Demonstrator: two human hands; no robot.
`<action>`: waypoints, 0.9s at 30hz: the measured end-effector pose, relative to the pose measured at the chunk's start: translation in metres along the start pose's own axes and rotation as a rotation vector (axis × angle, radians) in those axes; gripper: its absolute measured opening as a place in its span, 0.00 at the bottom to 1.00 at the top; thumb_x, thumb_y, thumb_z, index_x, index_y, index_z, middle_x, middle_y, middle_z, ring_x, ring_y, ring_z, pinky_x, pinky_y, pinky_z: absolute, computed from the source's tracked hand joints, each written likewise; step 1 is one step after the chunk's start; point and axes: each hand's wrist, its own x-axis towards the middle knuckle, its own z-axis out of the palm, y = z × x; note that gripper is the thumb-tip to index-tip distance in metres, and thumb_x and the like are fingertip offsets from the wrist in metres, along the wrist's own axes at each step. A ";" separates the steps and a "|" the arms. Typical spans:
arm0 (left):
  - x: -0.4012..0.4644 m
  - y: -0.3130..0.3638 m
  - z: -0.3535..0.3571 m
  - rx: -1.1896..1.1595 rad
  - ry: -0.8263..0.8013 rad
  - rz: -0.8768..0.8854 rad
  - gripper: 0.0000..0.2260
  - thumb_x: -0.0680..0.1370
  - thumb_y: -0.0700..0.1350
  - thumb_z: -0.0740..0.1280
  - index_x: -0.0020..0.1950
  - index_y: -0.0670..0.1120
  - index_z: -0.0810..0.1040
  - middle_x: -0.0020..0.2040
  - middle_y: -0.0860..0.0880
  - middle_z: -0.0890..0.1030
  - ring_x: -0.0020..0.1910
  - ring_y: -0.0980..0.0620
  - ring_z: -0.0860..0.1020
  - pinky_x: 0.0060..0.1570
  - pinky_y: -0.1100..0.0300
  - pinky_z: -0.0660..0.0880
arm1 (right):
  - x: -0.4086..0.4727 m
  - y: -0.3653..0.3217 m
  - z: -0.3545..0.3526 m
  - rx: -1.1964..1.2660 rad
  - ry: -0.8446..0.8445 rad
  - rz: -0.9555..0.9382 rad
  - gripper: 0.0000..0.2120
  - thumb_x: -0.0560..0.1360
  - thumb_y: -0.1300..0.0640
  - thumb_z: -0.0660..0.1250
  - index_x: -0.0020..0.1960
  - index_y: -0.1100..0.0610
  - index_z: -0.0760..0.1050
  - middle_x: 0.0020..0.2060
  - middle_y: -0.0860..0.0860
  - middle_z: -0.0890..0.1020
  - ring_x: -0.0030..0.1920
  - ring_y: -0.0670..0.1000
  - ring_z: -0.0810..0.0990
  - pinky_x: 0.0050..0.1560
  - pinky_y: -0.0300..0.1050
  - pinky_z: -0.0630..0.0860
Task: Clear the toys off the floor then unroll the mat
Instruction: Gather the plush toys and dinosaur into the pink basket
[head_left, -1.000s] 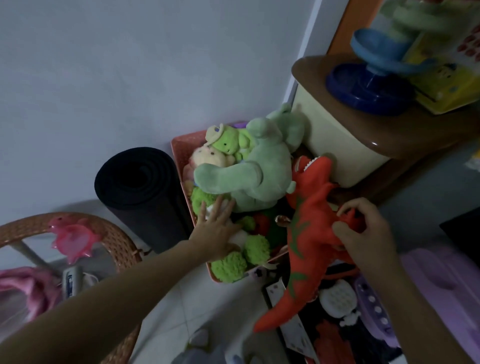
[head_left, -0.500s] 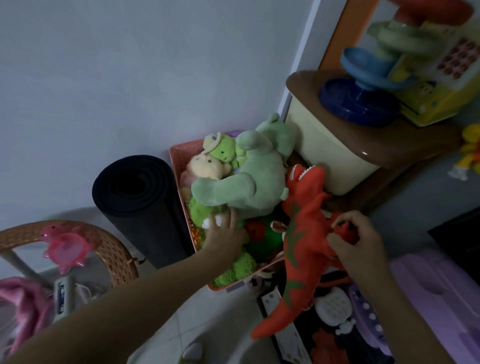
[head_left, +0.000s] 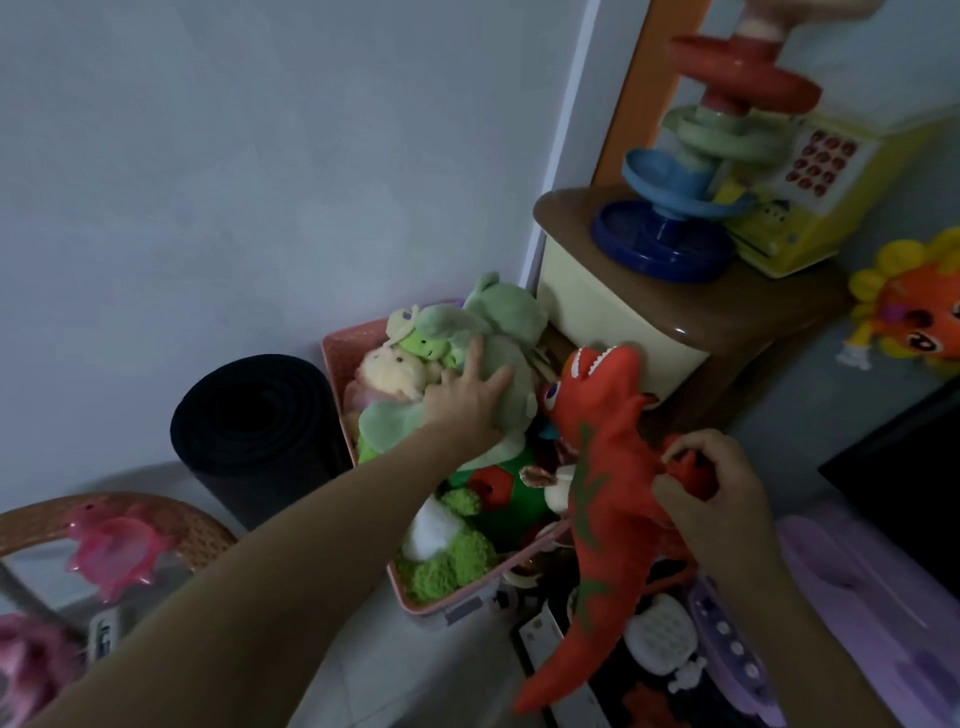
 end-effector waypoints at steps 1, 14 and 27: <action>0.002 -0.003 0.000 -0.062 0.034 -0.019 0.32 0.71 0.54 0.69 0.71 0.55 0.58 0.76 0.44 0.47 0.61 0.36 0.71 0.47 0.49 0.73 | 0.000 0.000 -0.002 0.002 0.014 0.006 0.09 0.59 0.60 0.64 0.37 0.49 0.70 0.43 0.56 0.75 0.40 0.40 0.74 0.40 0.25 0.68; -0.063 -0.046 0.028 -1.091 0.137 -0.335 0.17 0.70 0.41 0.70 0.54 0.48 0.66 0.52 0.48 0.72 0.50 0.49 0.74 0.39 0.64 0.73 | 0.019 -0.003 -0.011 -0.062 0.018 -0.077 0.12 0.60 0.61 0.65 0.36 0.45 0.70 0.40 0.53 0.74 0.40 0.39 0.73 0.41 0.26 0.67; -0.043 -0.005 0.087 0.038 -0.209 0.200 0.47 0.71 0.54 0.69 0.74 0.57 0.34 0.70 0.49 0.23 0.70 0.37 0.27 0.68 0.33 0.51 | 0.018 -0.005 -0.031 -0.078 0.004 -0.045 0.13 0.62 0.63 0.67 0.37 0.45 0.71 0.42 0.54 0.76 0.41 0.42 0.75 0.39 0.28 0.69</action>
